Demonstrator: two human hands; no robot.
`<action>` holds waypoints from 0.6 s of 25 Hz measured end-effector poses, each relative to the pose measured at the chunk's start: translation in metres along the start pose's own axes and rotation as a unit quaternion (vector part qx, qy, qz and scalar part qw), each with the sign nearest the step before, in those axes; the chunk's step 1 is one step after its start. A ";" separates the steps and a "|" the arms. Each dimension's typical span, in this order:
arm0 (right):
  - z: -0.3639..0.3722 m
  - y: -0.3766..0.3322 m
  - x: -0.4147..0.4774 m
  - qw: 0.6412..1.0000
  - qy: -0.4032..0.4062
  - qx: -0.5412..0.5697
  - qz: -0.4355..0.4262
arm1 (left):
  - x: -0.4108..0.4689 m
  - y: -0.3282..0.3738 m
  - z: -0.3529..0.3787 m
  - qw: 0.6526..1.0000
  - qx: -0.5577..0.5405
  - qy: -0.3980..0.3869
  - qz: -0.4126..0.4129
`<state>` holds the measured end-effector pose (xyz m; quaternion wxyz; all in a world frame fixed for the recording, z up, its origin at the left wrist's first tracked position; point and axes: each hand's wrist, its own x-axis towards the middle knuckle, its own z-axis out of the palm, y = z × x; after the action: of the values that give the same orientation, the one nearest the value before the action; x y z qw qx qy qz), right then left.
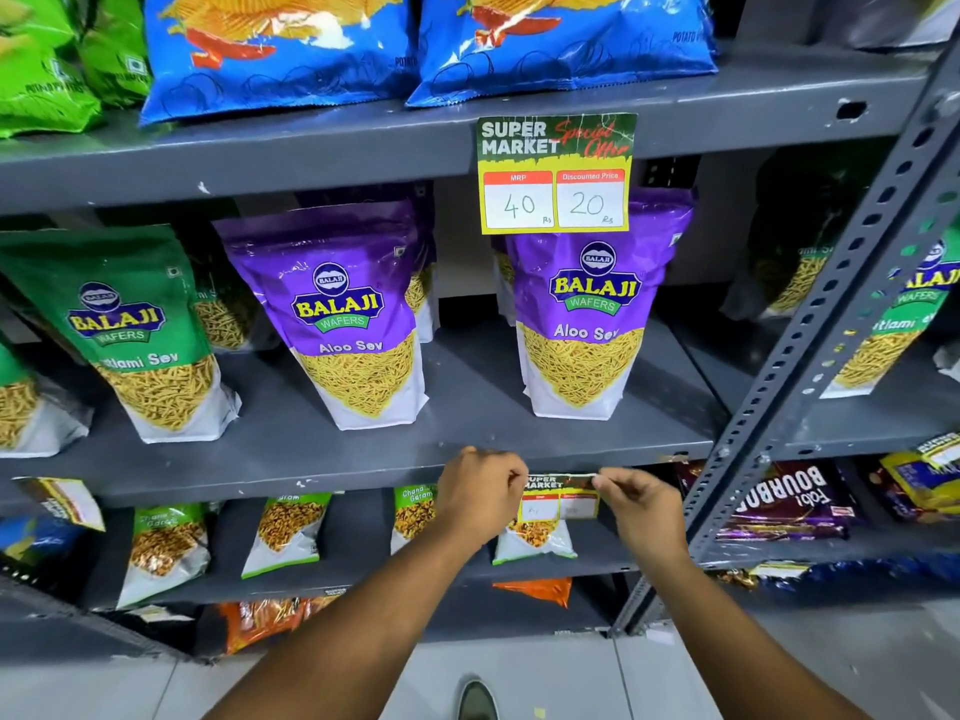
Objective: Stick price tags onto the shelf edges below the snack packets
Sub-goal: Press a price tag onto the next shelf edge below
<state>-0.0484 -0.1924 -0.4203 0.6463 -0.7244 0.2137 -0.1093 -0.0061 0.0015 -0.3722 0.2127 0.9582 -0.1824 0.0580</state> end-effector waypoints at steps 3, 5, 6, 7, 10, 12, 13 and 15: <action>0.000 -0.004 0.007 0.999 0.015 -0.034 -0.002 | 0.001 0.006 0.002 1.000 0.013 0.024 -0.015; 0.000 -0.006 0.010 0.998 0.026 -0.057 0.001 | 0.003 0.009 0.003 0.999 0.019 0.033 -0.021; 0.000 -0.009 0.011 0.997 0.029 -0.066 0.001 | 0.004 0.011 0.002 0.999 0.025 0.038 -0.021; 0.000 -0.011 0.012 0.997 0.031 -0.073 -0.001 | 0.005 0.013 0.003 0.998 0.032 0.042 -0.019; 0.001 -0.017 0.012 0.995 0.030 -0.090 -0.003 | 0.008 0.014 0.003 0.997 0.058 0.044 -0.020; 0.002 -0.019 0.013 0.994 0.032 -0.106 -0.005 | 0.011 0.012 0.004 0.996 0.069 0.041 -0.024; 0.003 -0.020 0.014 0.993 0.033 -0.113 -0.006 | 0.013 0.012 0.005 0.996 0.075 0.040 -0.024; 0.005 -0.022 0.017 0.992 0.037 -0.122 -0.004 | 0.015 0.013 0.005 0.995 0.092 0.030 -0.030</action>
<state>-0.0276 -0.1934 -0.4013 0.5446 -0.7939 0.2463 -0.1116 0.0035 -0.0162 -0.3686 0.1307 0.9766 -0.1408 0.0966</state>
